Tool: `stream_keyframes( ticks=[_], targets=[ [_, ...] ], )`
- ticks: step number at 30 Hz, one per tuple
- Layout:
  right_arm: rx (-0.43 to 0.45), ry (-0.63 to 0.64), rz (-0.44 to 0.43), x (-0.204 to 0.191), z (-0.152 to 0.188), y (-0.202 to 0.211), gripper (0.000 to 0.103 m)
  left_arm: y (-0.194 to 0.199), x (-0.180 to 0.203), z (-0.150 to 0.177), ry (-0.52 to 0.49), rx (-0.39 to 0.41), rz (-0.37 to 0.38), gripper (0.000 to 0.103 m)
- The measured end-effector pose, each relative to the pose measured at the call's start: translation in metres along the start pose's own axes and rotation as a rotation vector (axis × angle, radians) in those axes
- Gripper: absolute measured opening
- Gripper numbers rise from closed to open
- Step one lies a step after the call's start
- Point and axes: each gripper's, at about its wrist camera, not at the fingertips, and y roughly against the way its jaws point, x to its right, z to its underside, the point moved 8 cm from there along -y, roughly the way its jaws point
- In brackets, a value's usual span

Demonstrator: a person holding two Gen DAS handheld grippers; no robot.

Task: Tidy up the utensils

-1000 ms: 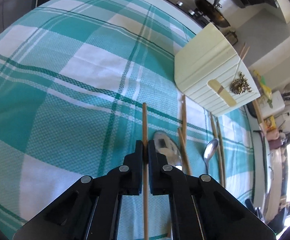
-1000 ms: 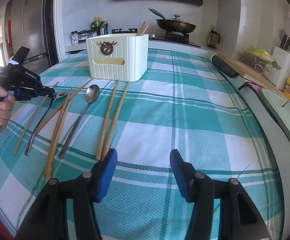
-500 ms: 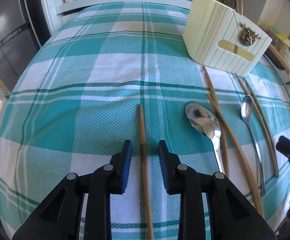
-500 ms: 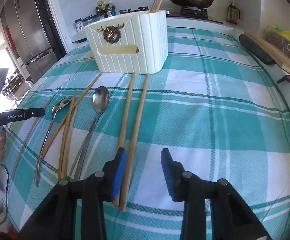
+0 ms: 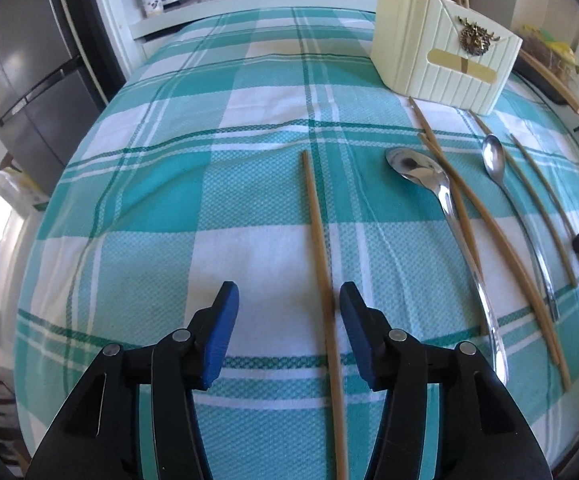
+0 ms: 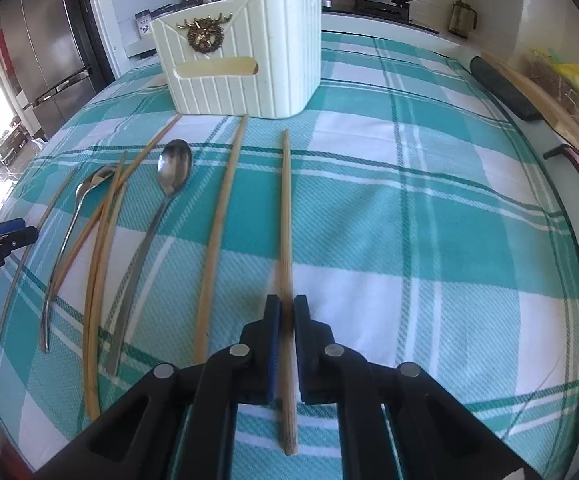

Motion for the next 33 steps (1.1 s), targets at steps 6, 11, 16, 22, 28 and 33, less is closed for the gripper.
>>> stream_keyframes(
  ticks=[6,11,16,22,28,33],
  targets=[
    [-0.017,-0.051,0.076,0.030,0.043,0.028,0.007,0.006,-0.006,0.020,0.001,0.009,0.011,0.070],
    [0.028,-0.085,0.121,0.045,0.058,0.043,0.016,0.007,-0.006,0.026,-0.008,0.026,-0.001,0.081],
    [0.059,-0.086,0.112,0.043,0.053,0.039,0.044,0.003,-0.013,0.026,0.033,0.024,0.006,0.091],
    [0.065,-0.081,0.116,0.043,0.050,0.031,0.045,-0.001,-0.018,0.028,0.043,0.033,-0.004,0.102],
    [0.081,-0.079,0.105,0.044,0.050,0.031,0.047,-0.003,-0.019,0.028,0.049,0.037,0.003,0.103],
    [0.084,-0.079,0.103,0.043,0.051,0.032,0.047,-0.002,-0.020,0.029,0.058,0.057,0.005,0.103]
  ],
)
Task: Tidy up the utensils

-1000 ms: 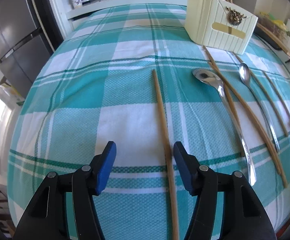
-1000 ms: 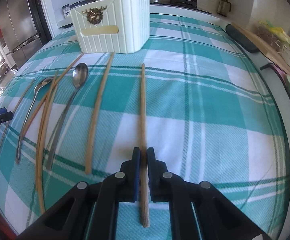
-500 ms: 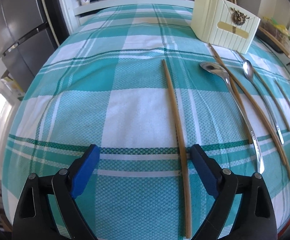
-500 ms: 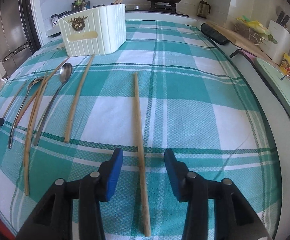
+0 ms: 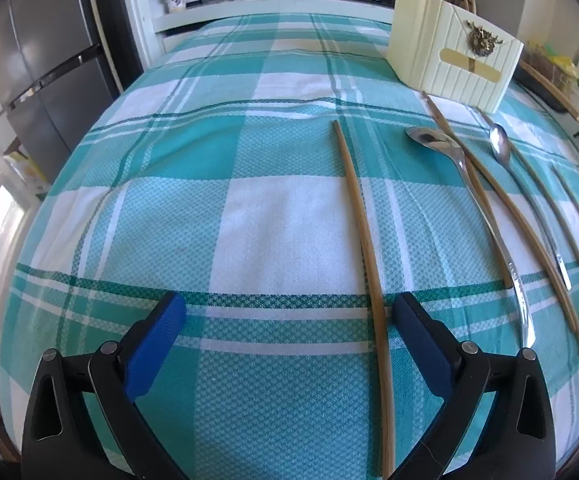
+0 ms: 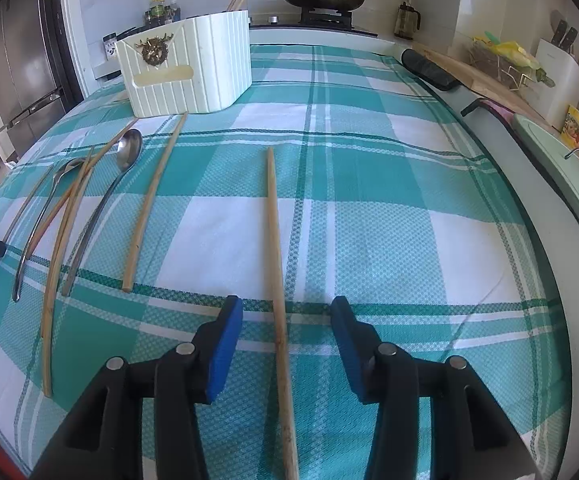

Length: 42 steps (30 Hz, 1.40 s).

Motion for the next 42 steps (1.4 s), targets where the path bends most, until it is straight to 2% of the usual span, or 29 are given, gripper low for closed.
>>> stream_keyframes(
  ticks=[5,9,12,16,18,20,24,28,30,31,32,33,34,35,36,40,42],
  targets=[
    [-0.004,0.005,-0.004,-0.002,0.000,0.000,0.050,0.001,0.000,0.002,0.006,0.001,-0.002,0.103],
    [-0.022,0.017,-0.011,-0.001,-0.001,0.000,0.050,-0.002,-0.001,-0.001,-0.003,-0.053,0.010,0.103],
    [-0.066,0.048,-0.028,-0.001,-0.001,0.000,0.050,-0.005,0.000,-0.006,-0.025,-0.102,0.035,0.102],
    [-0.153,0.104,-0.061,0.001,-0.002,-0.001,0.050,-0.007,0.003,-0.018,-0.053,-0.119,0.073,0.101],
    [-0.182,0.130,-0.069,0.002,-0.003,-0.003,0.050,-0.011,0.007,-0.026,-0.077,-0.138,0.076,0.097],
    [-0.212,0.149,-0.083,0.003,-0.008,-0.006,0.050,-0.016,0.011,-0.032,-0.096,-0.159,0.076,0.087],
    [-0.252,0.161,-0.102,0.003,-0.022,-0.017,0.050,-0.028,0.018,-0.045,-0.124,-0.192,0.081,0.086],
    [-0.256,0.174,-0.106,-0.002,-0.046,-0.035,0.050,-0.041,0.026,-0.065,-0.150,-0.203,0.084,0.080],
    [-0.244,0.164,-0.103,-0.003,-0.059,-0.044,0.047,-0.044,0.029,-0.073,-0.151,-0.196,0.088,0.069],
    [-0.240,0.153,-0.099,-0.004,-0.068,-0.050,0.040,-0.045,0.030,-0.076,-0.155,-0.192,0.087,0.059],
    [-0.237,0.145,-0.107,-0.005,-0.075,-0.054,0.026,-0.045,0.033,-0.079,-0.162,-0.188,0.094,0.045],
    [-0.233,0.137,-0.118,-0.008,-0.082,-0.058,0.021,-0.044,0.036,-0.081,-0.165,-0.186,0.113,0.036],
    [-0.228,0.131,-0.126,-0.011,-0.087,-0.061,0.011,-0.044,0.039,-0.083,-0.167,-0.183,0.127,0.021],
    [-0.227,0.129,-0.137,-0.014,-0.091,-0.065,0.007,-0.044,0.042,-0.084,-0.171,-0.179,0.143,0.006],
    [-0.223,0.126,-0.140,-0.016,-0.094,-0.068,0.007,-0.044,0.046,-0.084,-0.177,-0.172,0.156,0.006],
    [-0.172,0.056,-0.182,-0.018,-0.107,-0.060,0.006,-0.025,0.046,-0.088,-0.203,-0.092,0.117,0.004],
    [-0.110,0.020,-0.214,-0.017,-0.115,-0.039,0.006,-0.007,0.043,-0.095,-0.166,-0.048,0.157,0.004]
  ],
)
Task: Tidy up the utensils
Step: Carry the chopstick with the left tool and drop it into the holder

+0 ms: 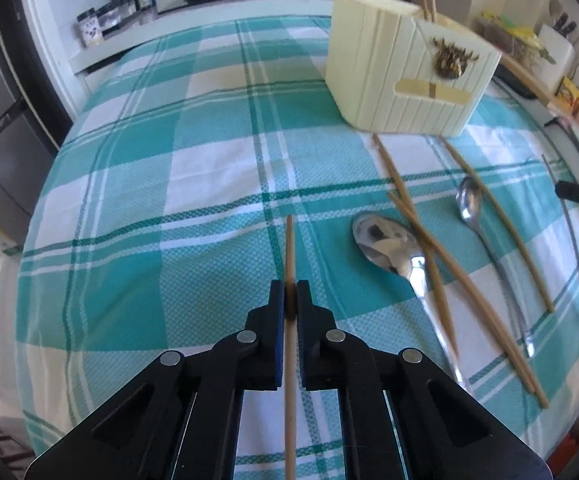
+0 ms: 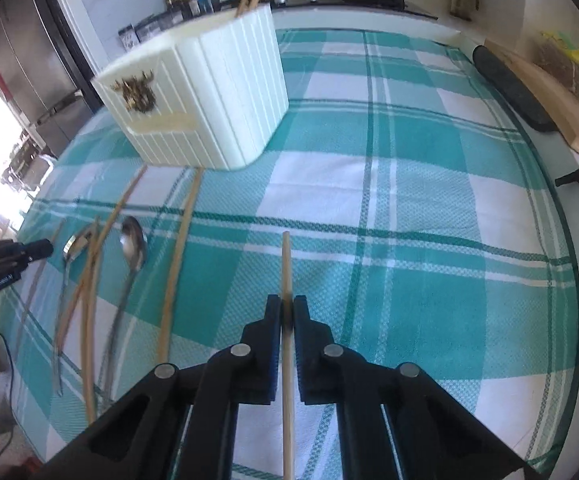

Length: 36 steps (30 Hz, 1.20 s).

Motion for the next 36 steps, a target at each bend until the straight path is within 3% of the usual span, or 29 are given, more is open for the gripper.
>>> stream_keyframes(
  ticks=[9,13,20,27,36],
  targets=[
    [0.268,0.026,-0.104,-0.030,-0.007,0.139,0.006,0.115,-0.012,-0.019,0.068,0.244,0.112,0.004],
    [0.342,0.047,-0.105,-0.039,-0.003,0.176,0.006,0.151,-0.010,-0.022,0.066,0.320,0.131,0.004],
    [0.434,0.067,-0.092,-0.051,-0.014,0.200,0.006,0.188,-0.010,-0.033,0.088,0.416,0.165,0.004],
    [0.474,0.081,-0.085,-0.058,-0.037,0.210,0.006,0.203,-0.013,-0.051,0.087,0.451,0.176,0.004],
    [0.542,0.108,-0.043,-0.059,-0.097,0.217,0.006,0.244,-0.008,-0.135,0.106,0.565,0.253,0.004]
  ],
)
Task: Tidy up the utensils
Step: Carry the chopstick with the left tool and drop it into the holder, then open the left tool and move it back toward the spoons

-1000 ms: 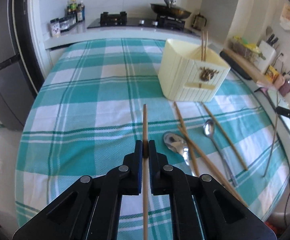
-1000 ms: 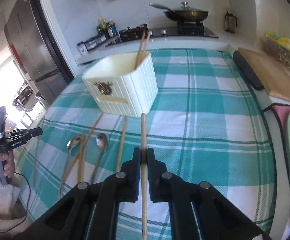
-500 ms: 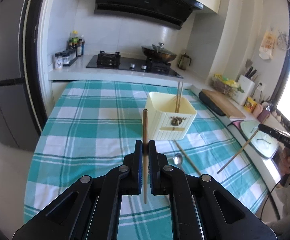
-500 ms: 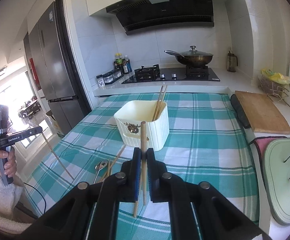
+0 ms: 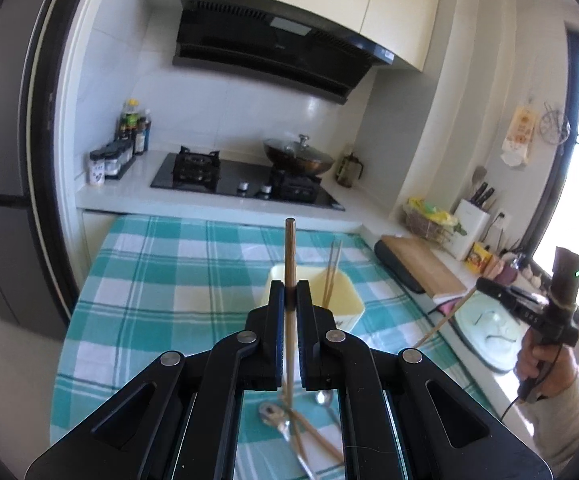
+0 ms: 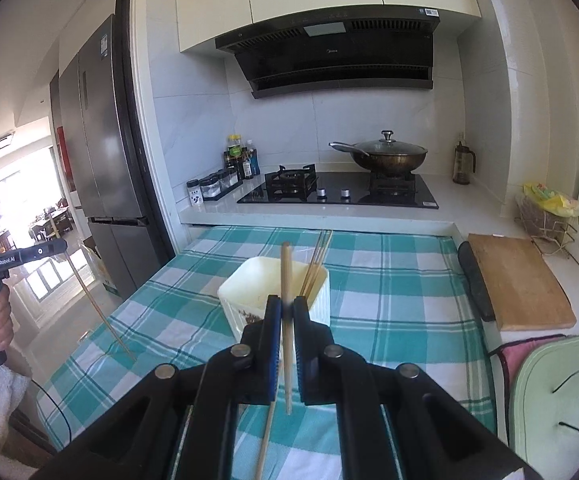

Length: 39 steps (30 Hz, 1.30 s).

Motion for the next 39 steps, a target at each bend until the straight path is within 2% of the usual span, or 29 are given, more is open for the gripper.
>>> stream_keyframes(
  ticks=[3,6,9,11,14,18,21,25,27,28,30,31,32,33,35,37,39],
  targets=[
    [0.063,0.017,0.011,-0.001,-0.033,-0.008,0.006,-0.011,0.014,-0.038,-0.005,0.076,0.010,0.004],
    [0.129,0.036,0.013,-0.005,-0.066,-0.019,0.006,-0.035,0.022,-0.063,-0.004,0.122,0.002,0.004],
    [0.176,0.064,0.021,-0.010,-0.089,-0.036,0.006,-0.072,0.027,-0.071,-0.010,0.129,-0.027,0.004],
    [0.169,0.076,0.026,-0.011,-0.094,-0.056,0.006,-0.101,0.027,-0.066,-0.013,0.098,-0.043,0.004],
    [0.074,0.068,0.022,-0.008,-0.083,-0.101,0.006,-0.148,0.022,-0.049,-0.001,0.007,-0.063,0.004],
    [-0.098,0.047,0.022,0.003,-0.056,-0.161,0.006,-0.209,0.013,-0.011,0.022,-0.175,-0.071,0.004],
    [-0.208,0.015,0.025,0.013,-0.034,-0.195,0.006,-0.238,0.010,0.013,0.021,-0.272,-0.080,0.004],
    [-0.270,-0.009,0.033,0.019,-0.020,-0.222,0.007,-0.254,0.014,0.030,-0.014,-0.330,-0.097,0.004],
    [-0.267,-0.025,0.030,0.019,-0.017,-0.227,0.007,-0.254,0.013,0.036,-0.015,-0.349,-0.100,0.016],
    [-0.264,-0.031,0.027,0.018,-0.018,-0.228,0.009,-0.251,0.013,0.038,-0.008,-0.357,-0.094,0.027],
    [-0.233,-0.055,0.015,0.020,-0.021,-0.219,0.024,-0.233,0.009,0.040,0.005,-0.353,-0.082,0.036],
    [-0.210,-0.066,0.015,0.023,-0.023,-0.211,0.038,-0.224,0.006,0.041,0.003,-0.348,-0.081,0.042],
    [-0.186,-0.074,0.021,0.025,-0.024,-0.203,0.043,-0.210,0.002,0.045,-0.004,-0.350,-0.087,0.051],
    [-0.165,-0.078,0.031,0.029,-0.024,-0.190,0.043,-0.197,-0.003,0.049,-0.012,-0.352,-0.100,0.056],
    [-0.164,-0.079,0.033,0.033,-0.014,-0.167,0.043,-0.164,-0.014,0.066,-0.032,-0.356,-0.121,0.074],
    [-0.185,-0.073,0.042,0.038,0.008,-0.139,0.044,-0.134,-0.025,0.095,-0.047,-0.373,-0.126,0.084],
    [-0.204,-0.050,0.052,0.041,0.039,-0.109,0.049,-0.106,-0.037,0.135,-0.045,-0.386,-0.150,0.085]
  ],
)
